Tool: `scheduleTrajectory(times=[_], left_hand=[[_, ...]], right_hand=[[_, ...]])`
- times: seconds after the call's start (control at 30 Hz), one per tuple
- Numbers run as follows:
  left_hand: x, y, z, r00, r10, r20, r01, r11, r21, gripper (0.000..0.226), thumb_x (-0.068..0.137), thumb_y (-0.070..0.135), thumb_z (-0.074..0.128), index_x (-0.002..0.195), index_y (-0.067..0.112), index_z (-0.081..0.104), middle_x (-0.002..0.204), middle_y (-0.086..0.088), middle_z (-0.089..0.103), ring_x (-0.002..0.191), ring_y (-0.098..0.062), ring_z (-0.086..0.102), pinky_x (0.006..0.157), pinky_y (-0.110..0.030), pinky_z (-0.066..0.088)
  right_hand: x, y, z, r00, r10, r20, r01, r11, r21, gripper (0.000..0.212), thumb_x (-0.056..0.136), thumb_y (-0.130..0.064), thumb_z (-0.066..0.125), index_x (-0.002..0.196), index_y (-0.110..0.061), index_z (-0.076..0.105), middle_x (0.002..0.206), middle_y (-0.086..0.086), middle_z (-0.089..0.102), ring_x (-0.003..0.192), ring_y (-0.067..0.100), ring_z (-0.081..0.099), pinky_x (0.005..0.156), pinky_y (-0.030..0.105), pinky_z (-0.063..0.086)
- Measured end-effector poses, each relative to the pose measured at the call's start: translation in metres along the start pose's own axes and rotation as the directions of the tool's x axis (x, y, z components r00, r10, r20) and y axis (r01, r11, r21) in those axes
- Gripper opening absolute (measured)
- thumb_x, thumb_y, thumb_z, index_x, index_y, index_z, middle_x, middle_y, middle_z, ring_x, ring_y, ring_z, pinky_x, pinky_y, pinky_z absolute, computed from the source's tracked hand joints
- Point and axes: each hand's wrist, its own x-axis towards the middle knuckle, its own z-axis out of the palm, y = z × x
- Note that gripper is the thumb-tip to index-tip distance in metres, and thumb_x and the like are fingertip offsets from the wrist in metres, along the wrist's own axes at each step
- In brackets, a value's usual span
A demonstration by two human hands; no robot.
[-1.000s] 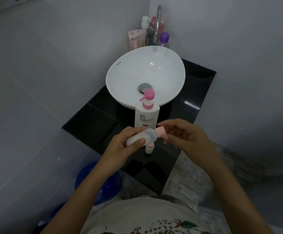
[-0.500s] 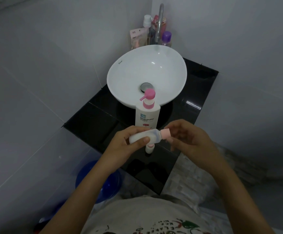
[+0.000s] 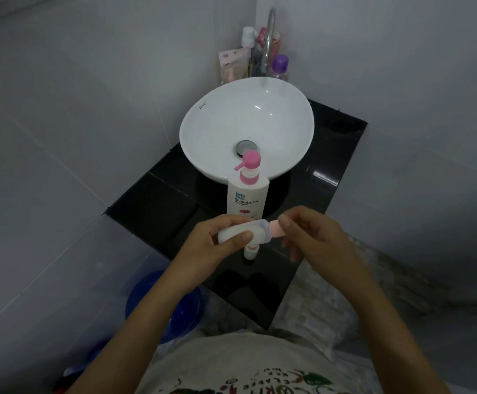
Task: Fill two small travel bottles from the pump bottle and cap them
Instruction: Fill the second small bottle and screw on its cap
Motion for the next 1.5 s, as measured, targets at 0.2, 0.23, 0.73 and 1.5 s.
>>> scheduleTrajectory(times=[0.2, 0.23, 0.73, 1.5], left_hand=[[-0.001, -0.002, 0.0, 1.0, 0.001, 0.013, -0.001, 0.999, -0.042, 0.032, 0.075, 0.039, 0.061, 0.105, 0.03, 0.067, 0.098, 0.016, 0.07, 0.092, 0.002, 0.062, 0.075, -0.011, 0.05], [-0.001, -0.002, 0.001, 1.0, 0.003, 0.016, -0.002, 0.999, -0.043, 0.03, 0.075, 0.04, 0.061, 0.103, 0.033, 0.067, 0.098, 0.019, 0.069, 0.092, 0.003, 0.062, 0.075, -0.01, 0.05], [0.0, -0.002, -0.002, 1.0, -0.013, 0.01, 0.014, 0.997, -0.077, 0.029, 0.075, 0.041, 0.06, 0.102, 0.033, 0.067, 0.097, 0.02, 0.07, 0.091, 0.002, 0.063, 0.072, -0.009, 0.049], [-0.002, -0.003, -0.003, 0.997, -0.014, -0.08, 0.008, 0.997, -0.075, 0.043, 0.073, 0.032, 0.064, 0.112, 0.013, 0.067, 0.105, 0.0, 0.067, 0.094, 0.0, 0.062, 0.076, -0.014, 0.05]], right_hand=[[-0.001, 0.0, 0.0, 0.999, -0.032, 0.008, 0.032, 0.999, -0.008, 0.025, 0.083, -0.044, 0.06, 0.086, -0.019, 0.065, 0.069, -0.004, 0.067, 0.053, 0.011, 0.062, 0.053, 0.02, 0.052], [-0.001, -0.001, 0.003, 0.999, -0.004, -0.032, 0.003, 0.999, -0.036, 0.038, 0.079, -0.055, 0.054, 0.081, -0.018, 0.065, 0.064, -0.002, 0.066, 0.047, 0.011, 0.059, 0.049, 0.021, 0.049], [-0.003, 0.001, 0.003, 0.997, -0.073, 0.028, 0.07, 0.992, 0.103, 0.022, 0.087, -0.028, 0.062, 0.107, -0.017, 0.062, 0.085, -0.001, 0.066, 0.069, 0.012, 0.063, 0.054, 0.012, 0.047], [0.001, 0.0, 0.019, 0.999, 0.014, -0.05, -0.008, 0.992, 0.129, 0.009, 0.089, -0.011, 0.059, 0.095, -0.013, 0.065, 0.06, -0.019, 0.065, 0.045, -0.003, 0.055, 0.044, 0.005, 0.039]])
